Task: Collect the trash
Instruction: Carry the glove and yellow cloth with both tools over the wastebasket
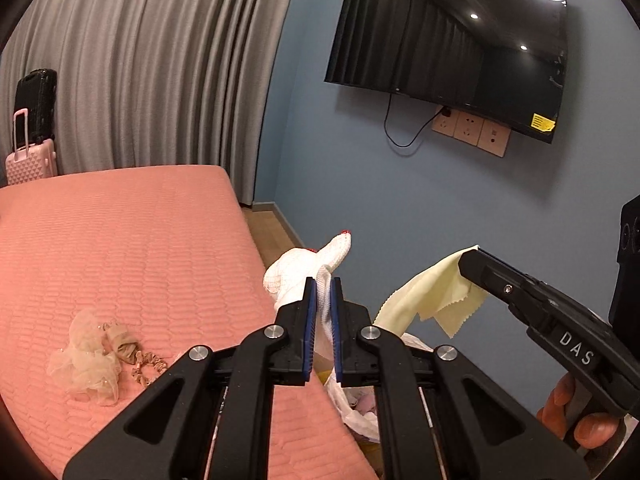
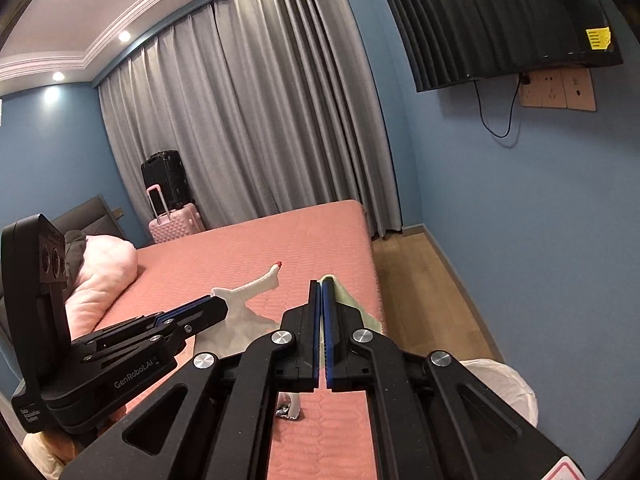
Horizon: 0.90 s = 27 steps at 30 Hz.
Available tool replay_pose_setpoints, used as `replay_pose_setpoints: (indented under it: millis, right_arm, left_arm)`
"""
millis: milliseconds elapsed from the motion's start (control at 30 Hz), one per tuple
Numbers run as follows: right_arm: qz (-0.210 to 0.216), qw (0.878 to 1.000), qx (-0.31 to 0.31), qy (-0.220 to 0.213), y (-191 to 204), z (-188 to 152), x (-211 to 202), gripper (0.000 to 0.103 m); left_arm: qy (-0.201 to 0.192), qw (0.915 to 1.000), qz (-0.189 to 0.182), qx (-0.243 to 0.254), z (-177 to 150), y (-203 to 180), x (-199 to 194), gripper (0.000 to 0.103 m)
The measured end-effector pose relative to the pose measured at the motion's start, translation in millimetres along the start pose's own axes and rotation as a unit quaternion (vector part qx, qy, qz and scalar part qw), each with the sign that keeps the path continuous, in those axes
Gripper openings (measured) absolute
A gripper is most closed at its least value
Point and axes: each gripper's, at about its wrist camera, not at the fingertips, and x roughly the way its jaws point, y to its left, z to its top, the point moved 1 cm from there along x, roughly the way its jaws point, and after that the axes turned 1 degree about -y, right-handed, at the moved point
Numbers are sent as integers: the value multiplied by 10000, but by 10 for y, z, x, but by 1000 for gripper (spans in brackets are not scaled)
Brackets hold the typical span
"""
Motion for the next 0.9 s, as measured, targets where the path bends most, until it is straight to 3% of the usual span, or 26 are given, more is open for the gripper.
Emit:
replay_pose_setpoints:
  millis: [433, 900]
  right_arm:
    - [-511, 9985, 161, -101, -590, 18, -360, 2]
    - [-902, 9946, 495, 144, -1072, -203, -297, 2]
  left_arm:
    - [215, 9981, -451, 357, -30, -651, 305, 7]
    - [560, 9939, -730, 607, -166, -1033, 714, 9]
